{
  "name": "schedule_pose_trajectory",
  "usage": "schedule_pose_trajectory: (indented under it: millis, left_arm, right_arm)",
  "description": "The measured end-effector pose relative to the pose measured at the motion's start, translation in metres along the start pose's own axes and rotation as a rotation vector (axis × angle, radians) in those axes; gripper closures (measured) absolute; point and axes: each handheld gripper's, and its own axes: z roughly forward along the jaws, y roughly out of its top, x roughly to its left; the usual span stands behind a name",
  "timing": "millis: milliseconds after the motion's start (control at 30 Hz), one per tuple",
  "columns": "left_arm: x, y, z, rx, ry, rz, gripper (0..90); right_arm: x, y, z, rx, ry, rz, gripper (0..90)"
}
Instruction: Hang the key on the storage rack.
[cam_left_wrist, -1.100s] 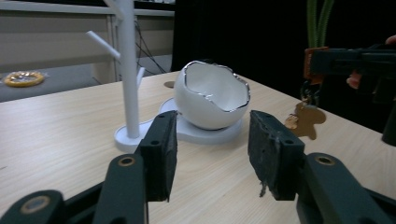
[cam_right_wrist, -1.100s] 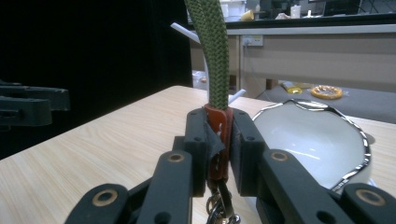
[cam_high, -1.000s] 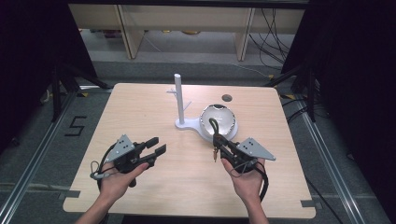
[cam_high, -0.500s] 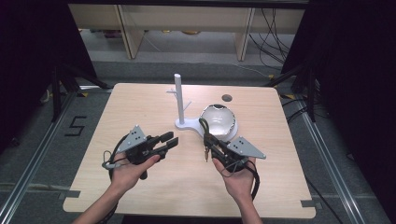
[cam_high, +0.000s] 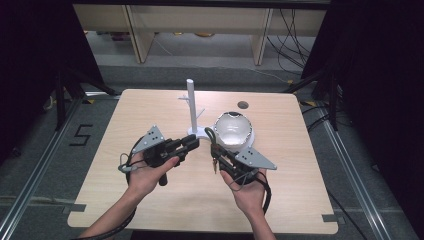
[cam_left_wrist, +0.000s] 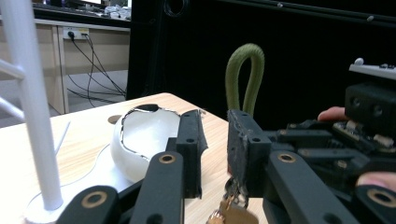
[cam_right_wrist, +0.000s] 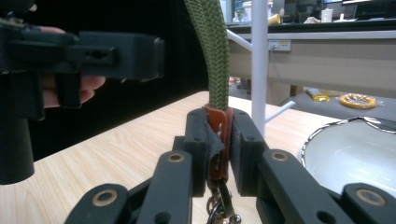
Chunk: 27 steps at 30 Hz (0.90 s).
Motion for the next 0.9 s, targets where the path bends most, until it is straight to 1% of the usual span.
schedule_pose_trajectory:
  millis: [33, 67, 100, 133, 167, 233, 267, 300, 333, 367, 400, 467, 500, 533, 600, 633, 700, 767, 800, 833, 867, 900]
  left_arm:
    - [0.0, 0.001, 0.001, 0.003, -0.005, 0.001, 74.3]
    - [-0.001, 0.001, 0.002, 0.003, -0.008, 0.0, 74.4]
    - [-0.001, 0.002, 0.003, 0.006, -0.01, 0.003, 74.7]
    - [-0.002, 0.002, 0.005, 0.005, -0.014, 0.001, 74.7]
    - [-0.003, 0.002, 0.005, 0.004, -0.016, 0.001, 74.8]
    - [-0.004, 0.003, 0.007, 0.002, -0.019, -0.004, 74.8]
    - [-0.004, 0.003, 0.008, 0.003, -0.021, 0.0, 74.8]
    - [-0.004, 0.002, 0.008, 0.003, -0.021, -0.005, 74.9]
    - [-0.004, 0.002, 0.009, 0.002, -0.024, -0.011, 74.9]
    - [-0.004, 0.001, 0.01, 0.002, -0.026, -0.011, 75.0]
    - [-0.004, 0.001, 0.011, 0.004, -0.026, -0.014, 75.2]
    - [-0.004, 0.0, 0.012, 0.006, -0.029, -0.022, 76.3]
    - [-0.005, 0.0, 0.012, 0.004, -0.028, -0.026, 77.6]
    - [-0.005, 0.0, 0.012, 0.001, -0.024, -0.027, 78.4]
    - [-0.005, 0.0, 0.013, 0.0, -0.024, -0.035, 79.5]
    - [-0.004, 0.0, 0.013, 0.002, -0.022, -0.039, 79.9]
    - [-0.004, 0.0, 0.013, 0.003, -0.025, -0.042, 80.5]
    - [-0.003, 0.0, 0.012, 0.005, -0.026, -0.046, 81.3]
    - [-0.003, 0.0, 0.012, 0.005, -0.027, -0.05, 81.5]
    - [-0.003, 0.0, 0.012, 0.006, -0.028, -0.053, 81.6]
    - [-0.003, 0.0, 0.012, 0.006, -0.029, -0.057, 81.6]
    - [-0.003, 0.0, 0.012, 0.007, -0.032, -0.059, 81.4]
  right_arm:
    - [0.002, 0.0, 0.001, -0.004, 0.007, 0.004, 79.6]
    - [0.002, 0.0, 0.001, 0.002, 0.003, 0.003, 79.6]
    - [0.002, 0.0, 0.002, 0.0, 0.007, -0.012, 79.6]
    - [0.003, 0.0, 0.002, -0.008, 0.014, -0.007, 79.6]
    - [0.004, 0.0, 0.002, -0.001, 0.016, -0.001, 79.7]
    - [0.003, 0.0, 0.004, -0.001, 0.016, -0.016, 79.6]
    - [0.004, 0.0, 0.004, -0.001, 0.013, -0.015, 79.6]
    - [0.005, 0.0, 0.004, -0.008, 0.018, -0.006, 79.6]
    - [0.006, 0.0, 0.004, -0.003, 0.023, 0.002, 79.6]
    - [0.006, 0.0, 0.004, 0.001, 0.029, -0.005, 79.7]
    - [0.006, 0.0, 0.005, 0.003, 0.025, -0.004, 79.6]
    - [0.006, 0.001, 0.006, -0.008, 0.022, -0.026, 79.6]
    - [0.007, 0.001, 0.006, -0.001, 0.021, -0.018, 79.6]
    - [0.009, 0.0, 0.007, -0.006, 0.039, 0.002, 79.6]
    - [0.009, 0.0, 0.008, -0.002, 0.034, -0.013, 79.6]
    - [0.01, 0.0, 0.008, 0.0, 0.043, -0.003, 79.6]
    - [0.01, 0.0, 0.008, 0.003, 0.026, -0.015, 79.7]
    - [0.009, 0.0, 0.01, 0.001, 0.036, -0.029, 79.6]
    - [0.009, 0.0, 0.009, 0.004, 0.032, -0.026, 79.6]
    - [0.009, 0.0, 0.009, 0.003, 0.026, -0.035, 79.6]
    - [0.01, 0.0, 0.009, -0.002, 0.036, -0.028, 79.6]
    - [0.012, 0.0, 0.009, 0.006, 0.045, -0.003, 79.7]
